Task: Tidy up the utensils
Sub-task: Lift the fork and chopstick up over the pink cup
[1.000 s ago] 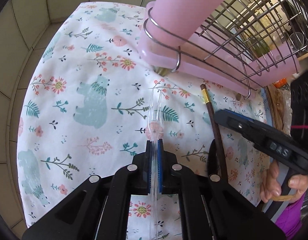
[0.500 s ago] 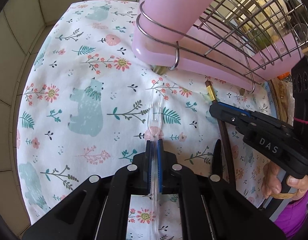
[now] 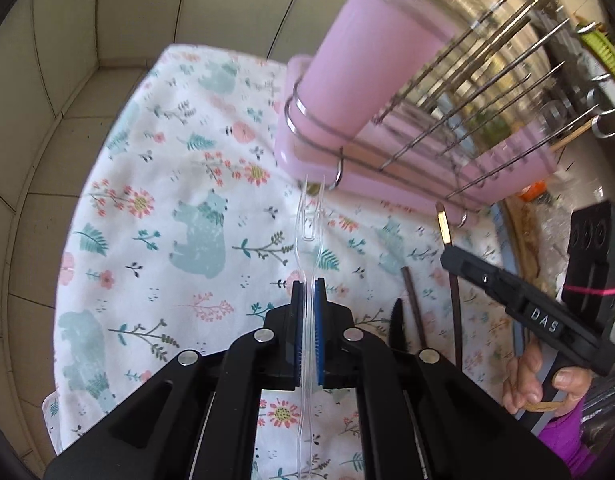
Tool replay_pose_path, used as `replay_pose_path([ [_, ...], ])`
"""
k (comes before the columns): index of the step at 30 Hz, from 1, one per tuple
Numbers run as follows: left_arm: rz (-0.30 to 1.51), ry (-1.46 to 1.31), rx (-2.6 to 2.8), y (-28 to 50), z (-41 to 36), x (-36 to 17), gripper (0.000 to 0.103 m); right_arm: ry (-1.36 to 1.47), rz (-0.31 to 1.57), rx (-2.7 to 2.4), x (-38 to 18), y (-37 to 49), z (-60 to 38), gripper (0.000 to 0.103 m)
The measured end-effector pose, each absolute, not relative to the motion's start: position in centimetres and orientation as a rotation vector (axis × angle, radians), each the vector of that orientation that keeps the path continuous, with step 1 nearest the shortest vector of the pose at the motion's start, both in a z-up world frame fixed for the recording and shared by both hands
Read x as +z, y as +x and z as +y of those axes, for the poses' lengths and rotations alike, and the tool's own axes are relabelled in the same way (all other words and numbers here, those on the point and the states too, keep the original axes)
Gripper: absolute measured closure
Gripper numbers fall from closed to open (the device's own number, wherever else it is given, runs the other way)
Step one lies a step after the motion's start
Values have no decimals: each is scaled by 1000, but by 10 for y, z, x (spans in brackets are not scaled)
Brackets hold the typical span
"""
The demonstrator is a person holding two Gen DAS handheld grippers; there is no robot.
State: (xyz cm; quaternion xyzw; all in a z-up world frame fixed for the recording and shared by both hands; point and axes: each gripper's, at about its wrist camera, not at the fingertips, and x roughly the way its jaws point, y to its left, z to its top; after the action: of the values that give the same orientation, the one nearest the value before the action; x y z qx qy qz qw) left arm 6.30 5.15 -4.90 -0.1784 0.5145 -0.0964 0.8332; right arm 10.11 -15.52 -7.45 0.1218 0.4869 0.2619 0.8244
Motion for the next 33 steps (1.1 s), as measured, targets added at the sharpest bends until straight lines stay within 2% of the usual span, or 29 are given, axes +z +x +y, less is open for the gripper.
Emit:
replay_pose_path([
  [18,613,-401,-191,24,63,63,99,264,513,506,51,50,-211,97],
  [27,443,-330,-187,22,51,112,99,261,216,385,134,35,-256,97],
  [33,356,-297,-180,25,41,129,99,267,68,302,164,41,-273,97],
])
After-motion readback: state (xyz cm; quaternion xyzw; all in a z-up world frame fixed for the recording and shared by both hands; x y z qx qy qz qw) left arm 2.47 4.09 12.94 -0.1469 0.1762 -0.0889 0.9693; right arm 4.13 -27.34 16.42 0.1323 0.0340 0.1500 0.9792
